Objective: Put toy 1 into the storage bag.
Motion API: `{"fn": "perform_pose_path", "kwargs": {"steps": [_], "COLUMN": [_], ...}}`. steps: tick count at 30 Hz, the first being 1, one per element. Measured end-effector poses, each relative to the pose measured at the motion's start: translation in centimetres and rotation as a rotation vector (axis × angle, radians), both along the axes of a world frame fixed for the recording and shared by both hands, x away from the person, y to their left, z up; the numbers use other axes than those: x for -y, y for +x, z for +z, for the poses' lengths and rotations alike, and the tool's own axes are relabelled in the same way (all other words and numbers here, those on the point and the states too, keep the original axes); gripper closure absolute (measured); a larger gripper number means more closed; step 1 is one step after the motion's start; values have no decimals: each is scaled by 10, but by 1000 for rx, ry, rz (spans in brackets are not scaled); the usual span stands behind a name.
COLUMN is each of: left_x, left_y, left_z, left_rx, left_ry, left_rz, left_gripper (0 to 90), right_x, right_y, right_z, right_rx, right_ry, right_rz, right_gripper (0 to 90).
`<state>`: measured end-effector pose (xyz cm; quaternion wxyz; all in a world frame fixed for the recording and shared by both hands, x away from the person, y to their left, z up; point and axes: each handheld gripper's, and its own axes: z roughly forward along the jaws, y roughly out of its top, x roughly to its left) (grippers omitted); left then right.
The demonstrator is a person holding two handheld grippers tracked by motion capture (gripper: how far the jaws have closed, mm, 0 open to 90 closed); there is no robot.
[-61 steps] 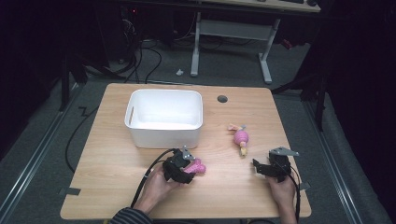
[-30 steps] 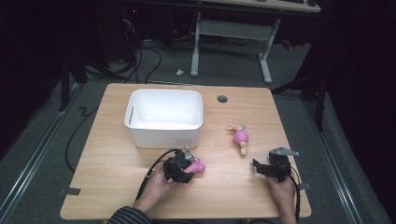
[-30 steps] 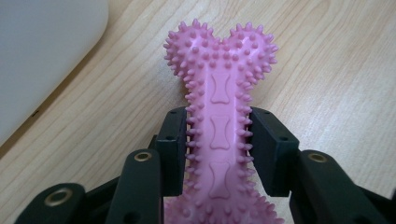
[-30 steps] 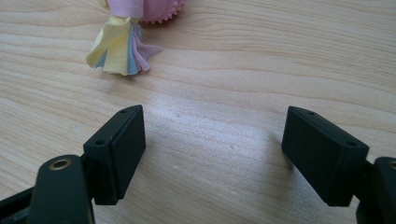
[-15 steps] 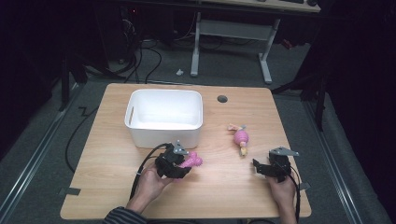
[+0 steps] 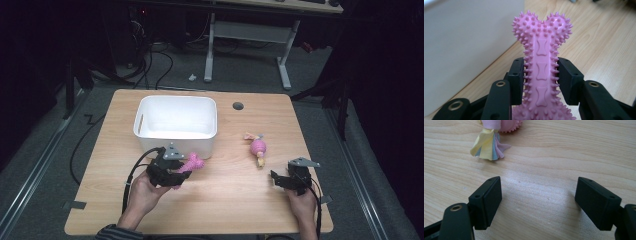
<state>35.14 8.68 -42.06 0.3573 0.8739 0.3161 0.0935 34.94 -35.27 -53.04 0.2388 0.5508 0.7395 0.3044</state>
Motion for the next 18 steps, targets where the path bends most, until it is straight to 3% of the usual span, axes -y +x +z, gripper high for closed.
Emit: {"fn": "perform_pose_path", "kwargs": {"steps": [9,13,14,18], "left_x": [-18,-25,-28,-34], "left_y": [-3,-1,-1,0], "left_z": [13,22,28,40], "left_rx": [14,11,23,35], "left_ry": [8,-2,18,26], "left_rz": [42,51,54,62], "left_gripper": [590,590,590,590], "right_x": [0,0,0,0], "right_y": [0,0,0,0], "right_z": [0,0,0,0], "right_rx": [0,0,0,1], "right_ry": [0,0,0,-1], "right_rz": [1,1,0,2], "right_gripper": [217,216,217,216]}}
